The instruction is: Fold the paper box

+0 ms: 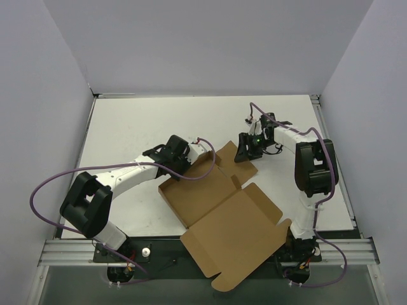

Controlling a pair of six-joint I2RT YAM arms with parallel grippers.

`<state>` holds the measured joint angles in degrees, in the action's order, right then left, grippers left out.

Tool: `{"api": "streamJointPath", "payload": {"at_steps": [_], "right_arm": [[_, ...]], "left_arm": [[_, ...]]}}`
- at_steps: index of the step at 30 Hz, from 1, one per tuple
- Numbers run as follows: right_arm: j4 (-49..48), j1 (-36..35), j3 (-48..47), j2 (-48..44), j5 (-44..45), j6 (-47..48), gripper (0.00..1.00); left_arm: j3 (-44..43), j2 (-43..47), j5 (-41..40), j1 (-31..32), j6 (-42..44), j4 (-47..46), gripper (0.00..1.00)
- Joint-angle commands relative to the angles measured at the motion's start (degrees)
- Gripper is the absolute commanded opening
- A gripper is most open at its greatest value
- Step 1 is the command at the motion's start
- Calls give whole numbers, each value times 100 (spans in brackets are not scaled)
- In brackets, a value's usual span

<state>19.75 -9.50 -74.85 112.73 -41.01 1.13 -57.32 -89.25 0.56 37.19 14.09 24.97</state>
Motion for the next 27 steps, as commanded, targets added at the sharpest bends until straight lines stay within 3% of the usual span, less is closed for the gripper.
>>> {"api": "streamJointPath", "payload": {"at_steps": [1, 4, 6, 8, 16, 23, 27], "right_arm": [[38, -307, 189, -400, -391, -7, 40], [55, -491, 251, -680, -75, -103, 16], [187, -762, 199, -839, 189, -113, 9], [345, -983, 138, -1120, 775, -113, 9], [661, -1922, -12, -1701, 2457, -1096, 18], [925, -2670, -135, -1684, 3248, -1668, 46], [969, -2707, -65, -1684, 3109, -1905, 53]], "left_arm": [[-78, 101, 41, 34, -20, -221, 0], [-113, 57, -20, 34, -46, -203, 0], [-113, 31, -12, 34, -46, -159, 0], [-122, 13, -12, 51, -64, -133, 0], [-201, -57, -153, 60, -178, -80, 0], [-280, -145, -65, 60, -301, -45, 0], [-271, -171, -91, 60, -301, -54, 0]]}}
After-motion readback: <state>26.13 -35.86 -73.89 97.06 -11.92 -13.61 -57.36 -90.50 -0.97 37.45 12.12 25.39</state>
